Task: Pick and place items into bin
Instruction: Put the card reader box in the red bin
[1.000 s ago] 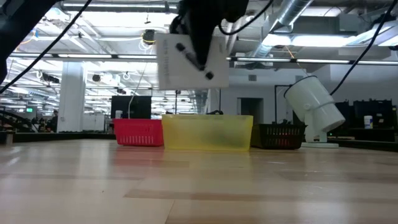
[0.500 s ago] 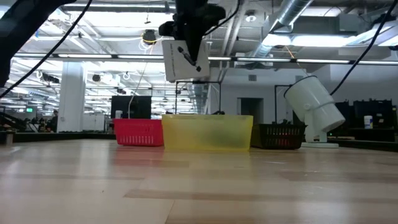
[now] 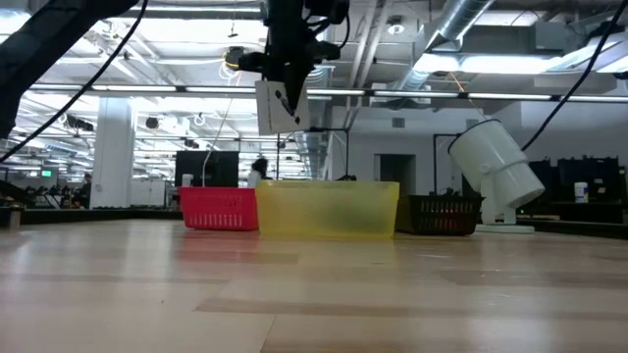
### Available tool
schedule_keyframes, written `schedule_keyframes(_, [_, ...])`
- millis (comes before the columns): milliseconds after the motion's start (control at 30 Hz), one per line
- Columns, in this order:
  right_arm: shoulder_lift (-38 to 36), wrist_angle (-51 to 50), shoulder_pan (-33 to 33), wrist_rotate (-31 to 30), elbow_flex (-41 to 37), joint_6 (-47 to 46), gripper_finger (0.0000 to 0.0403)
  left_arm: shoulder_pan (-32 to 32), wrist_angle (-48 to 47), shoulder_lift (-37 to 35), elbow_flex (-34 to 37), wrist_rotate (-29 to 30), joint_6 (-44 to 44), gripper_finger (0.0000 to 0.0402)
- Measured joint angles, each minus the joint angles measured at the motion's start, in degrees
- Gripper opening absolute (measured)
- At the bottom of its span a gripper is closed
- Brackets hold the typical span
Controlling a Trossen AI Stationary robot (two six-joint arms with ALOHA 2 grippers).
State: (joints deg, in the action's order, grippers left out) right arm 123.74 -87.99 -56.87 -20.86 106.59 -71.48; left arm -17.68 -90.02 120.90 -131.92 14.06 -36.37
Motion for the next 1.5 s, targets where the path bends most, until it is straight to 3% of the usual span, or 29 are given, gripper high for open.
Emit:
schedule_keyframes(133, [0.0, 0.0, 0.0, 0.0, 0.0, 0.0, 0.0221, -1.1, 0.0, -0.1, 1.9, 0.2, -0.3, 0.0054])
schedule_keyframes(700, [0.0, 0.2, -0.5, 0.2, 0.0, 0.0, 0.0221, -4.3, 0.0, -0.9, 22.6, -2.0, -2.4, 0.0055])
schedule_keyframes(1033, [0.0, 0.2, 0.1, 0.2, 0.0, 0.1, 0.0221, -4.2, 6.6, -0.9, 24.3, -6.3, -2.3, 0.0055])
schedule_keyframes(1500, [0.0, 0.6, 0.1, 0.3, 0.0, 0.0, 0.0221, -3.7, 6.7, -0.9, 24.3, -4.6, -0.8, 0.0069])
